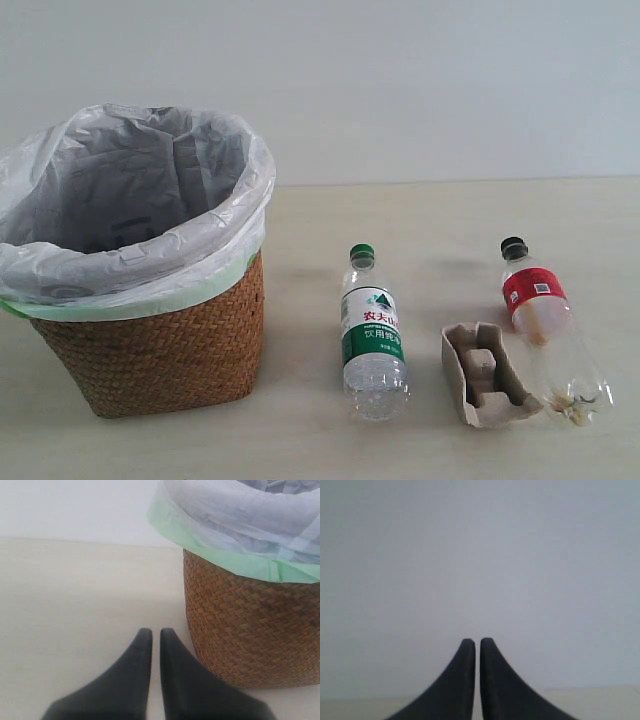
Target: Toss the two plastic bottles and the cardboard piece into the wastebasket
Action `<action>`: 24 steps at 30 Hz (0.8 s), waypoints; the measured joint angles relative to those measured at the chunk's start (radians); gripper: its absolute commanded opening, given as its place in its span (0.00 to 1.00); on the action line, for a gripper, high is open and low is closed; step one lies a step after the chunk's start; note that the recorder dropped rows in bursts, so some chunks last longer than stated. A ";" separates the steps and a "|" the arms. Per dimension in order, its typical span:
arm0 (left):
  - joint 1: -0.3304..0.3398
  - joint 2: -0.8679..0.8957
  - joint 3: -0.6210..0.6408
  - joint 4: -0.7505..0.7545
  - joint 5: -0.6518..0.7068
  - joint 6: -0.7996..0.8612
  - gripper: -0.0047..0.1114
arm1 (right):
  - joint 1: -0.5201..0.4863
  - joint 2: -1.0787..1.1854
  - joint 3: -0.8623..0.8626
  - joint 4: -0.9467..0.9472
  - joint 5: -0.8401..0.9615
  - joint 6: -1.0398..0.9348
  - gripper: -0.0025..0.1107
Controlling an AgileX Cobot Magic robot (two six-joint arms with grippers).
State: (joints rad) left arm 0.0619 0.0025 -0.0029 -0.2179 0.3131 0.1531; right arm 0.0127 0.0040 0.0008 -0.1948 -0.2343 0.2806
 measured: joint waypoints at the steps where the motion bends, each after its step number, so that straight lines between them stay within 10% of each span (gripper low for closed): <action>1: 0.000 0.000 0.000 0.000 0.000 0.000 0.09 | 0.000 0.000 0.000 0.000 -0.037 0.000 0.03; 13: 0.000 0.000 0.000 0.000 0.000 0.000 0.09 | 0.000 -0.002 -0.002 0.002 -0.574 0.021 0.03; 24: 0.000 0.000 0.000 0.000 0.000 0.000 0.09 | 0.000 0.062 -0.322 -0.091 -0.051 0.271 0.03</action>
State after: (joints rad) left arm 0.0619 0.0025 -0.0029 -0.2179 0.3131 0.1531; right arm 0.0127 0.0663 -0.3215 -0.2862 -0.2857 0.5514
